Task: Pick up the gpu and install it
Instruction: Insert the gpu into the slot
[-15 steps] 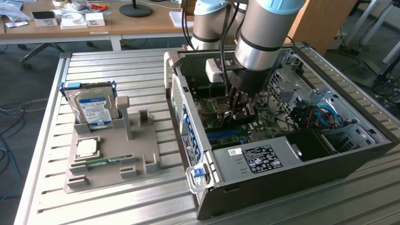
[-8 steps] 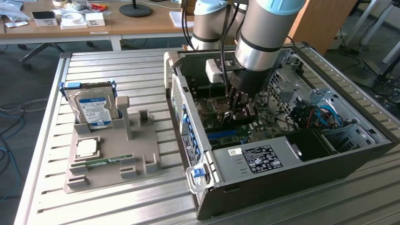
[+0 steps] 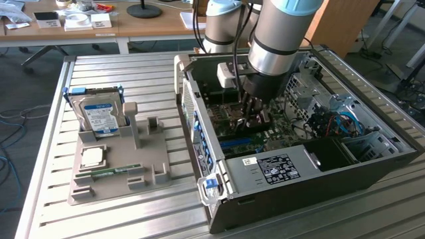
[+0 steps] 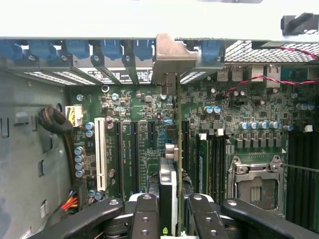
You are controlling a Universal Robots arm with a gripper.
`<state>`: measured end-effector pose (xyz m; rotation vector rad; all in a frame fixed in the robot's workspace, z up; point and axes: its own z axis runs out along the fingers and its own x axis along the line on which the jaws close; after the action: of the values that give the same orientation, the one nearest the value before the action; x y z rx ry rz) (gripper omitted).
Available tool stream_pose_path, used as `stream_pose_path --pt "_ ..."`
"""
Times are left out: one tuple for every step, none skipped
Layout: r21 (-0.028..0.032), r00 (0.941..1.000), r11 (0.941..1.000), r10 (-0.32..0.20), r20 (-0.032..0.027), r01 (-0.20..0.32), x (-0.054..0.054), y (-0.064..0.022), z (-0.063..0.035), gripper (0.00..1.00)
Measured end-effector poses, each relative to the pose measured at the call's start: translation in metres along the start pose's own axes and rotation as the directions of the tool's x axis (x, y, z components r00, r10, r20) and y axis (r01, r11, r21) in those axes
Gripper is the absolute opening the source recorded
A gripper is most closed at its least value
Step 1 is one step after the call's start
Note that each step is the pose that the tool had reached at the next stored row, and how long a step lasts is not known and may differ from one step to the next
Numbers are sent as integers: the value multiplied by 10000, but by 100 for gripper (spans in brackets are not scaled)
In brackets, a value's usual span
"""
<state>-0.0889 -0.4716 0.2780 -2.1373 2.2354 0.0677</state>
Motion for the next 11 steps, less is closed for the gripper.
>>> stream_pose_path --pt "0 10000 10000 -1 -1 1 1 0 1 27" --pt "0 10000 10000 -1 0 1 1 0 4 27" --pt "0 10000 10000 -1 2 1 1 0 12 27" --pt "1 10000 10000 -1 0 1 2 0 21 27" --pt "0 10000 10000 -1 0 1 2 0 31 27" --pt "2 10000 10000 -1 1 1 3 0 41 27" --pt "2 10000 10000 0 -1 0 3 0 45 27" --pt "1 10000 10000 -1 -1 1 3 0 45 27" --pt "0 10000 10000 -1 -1 1 3 1 45 27" --pt "0 10000 10000 0 -1 0 3 1 45 27" --pt "0 10000 10000 0 -1 0 3 1 45 27"
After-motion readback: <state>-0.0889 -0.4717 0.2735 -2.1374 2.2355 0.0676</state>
